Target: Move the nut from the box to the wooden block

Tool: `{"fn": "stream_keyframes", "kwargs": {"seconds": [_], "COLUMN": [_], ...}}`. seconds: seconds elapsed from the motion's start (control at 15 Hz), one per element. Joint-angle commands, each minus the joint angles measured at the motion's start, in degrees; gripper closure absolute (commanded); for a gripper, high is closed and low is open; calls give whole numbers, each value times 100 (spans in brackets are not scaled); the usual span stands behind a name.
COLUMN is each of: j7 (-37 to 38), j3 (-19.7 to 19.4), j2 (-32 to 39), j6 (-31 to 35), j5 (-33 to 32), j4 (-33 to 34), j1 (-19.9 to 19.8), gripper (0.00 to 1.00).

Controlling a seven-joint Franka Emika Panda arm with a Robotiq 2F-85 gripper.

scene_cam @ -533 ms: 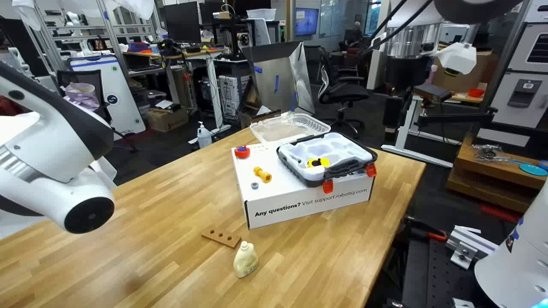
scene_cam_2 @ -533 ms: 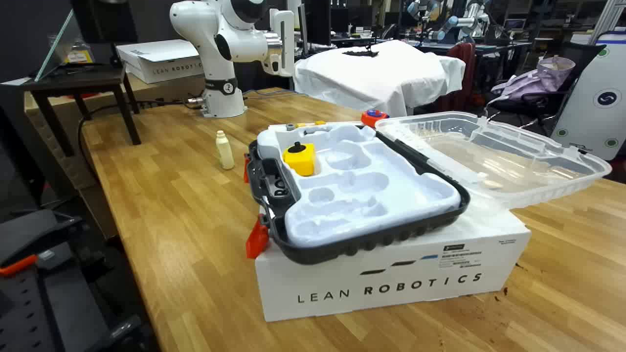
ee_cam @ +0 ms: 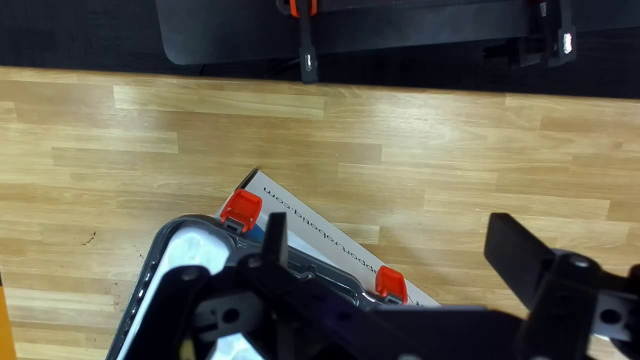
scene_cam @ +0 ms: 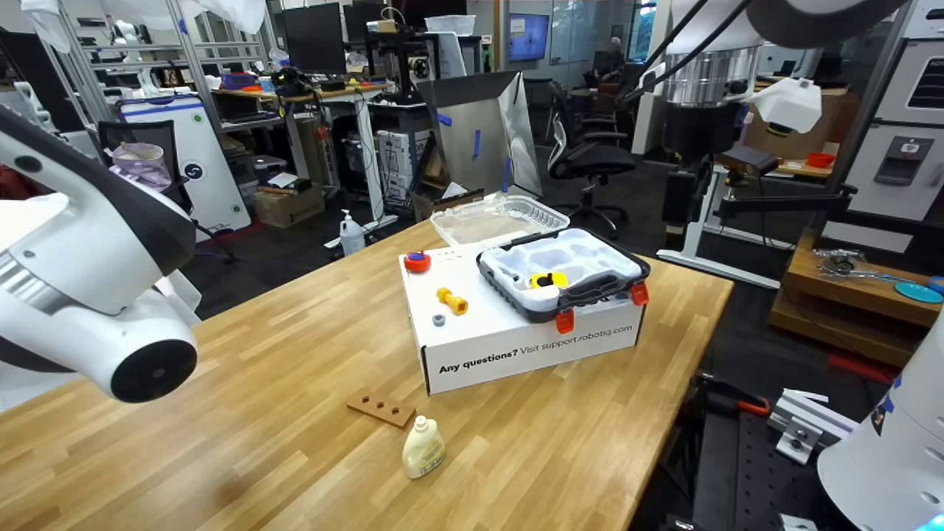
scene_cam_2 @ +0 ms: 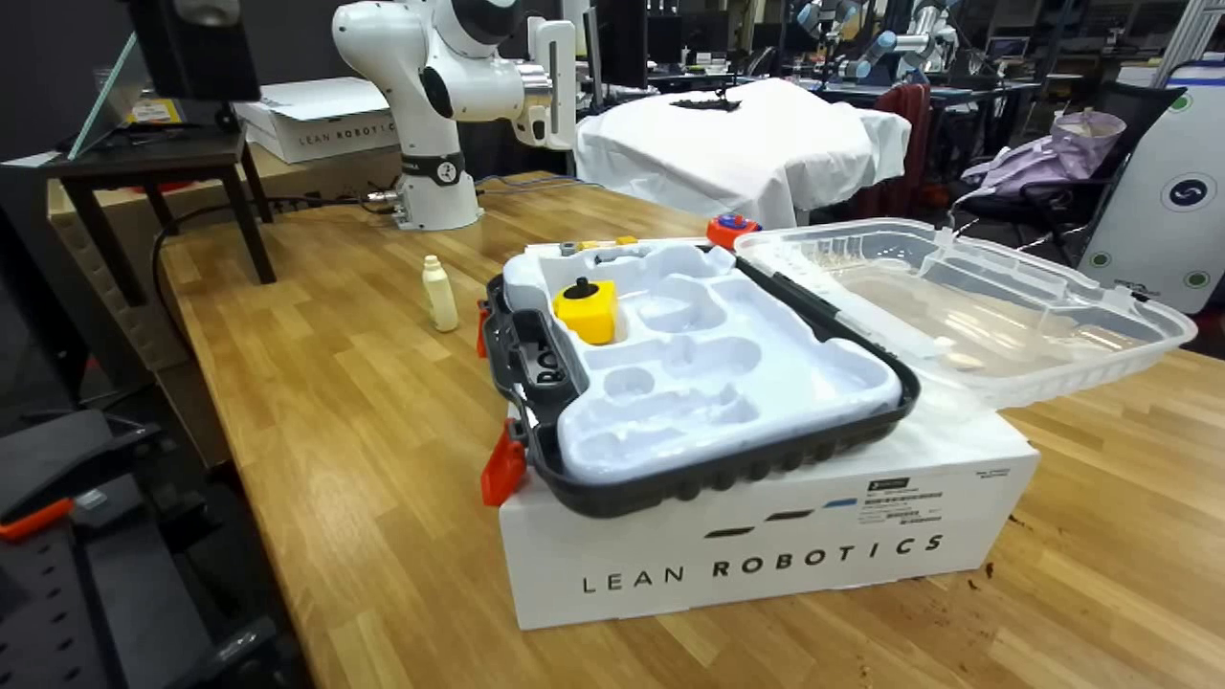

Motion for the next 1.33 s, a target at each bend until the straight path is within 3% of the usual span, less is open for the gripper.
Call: {"fn": "stream_keyframes", "kwargs": {"seconds": [0.0, 1.13, 1.27], "j7": [-3, -2, 225], "j3": [8, 8, 218], "j2": [-1, -1, 284], "j6": [-13, -13, 244], "j5": [7, 7, 56], "j4": [8, 8, 149], "j1": [-4, -4, 133], "gripper": [0, 0, 0]}}
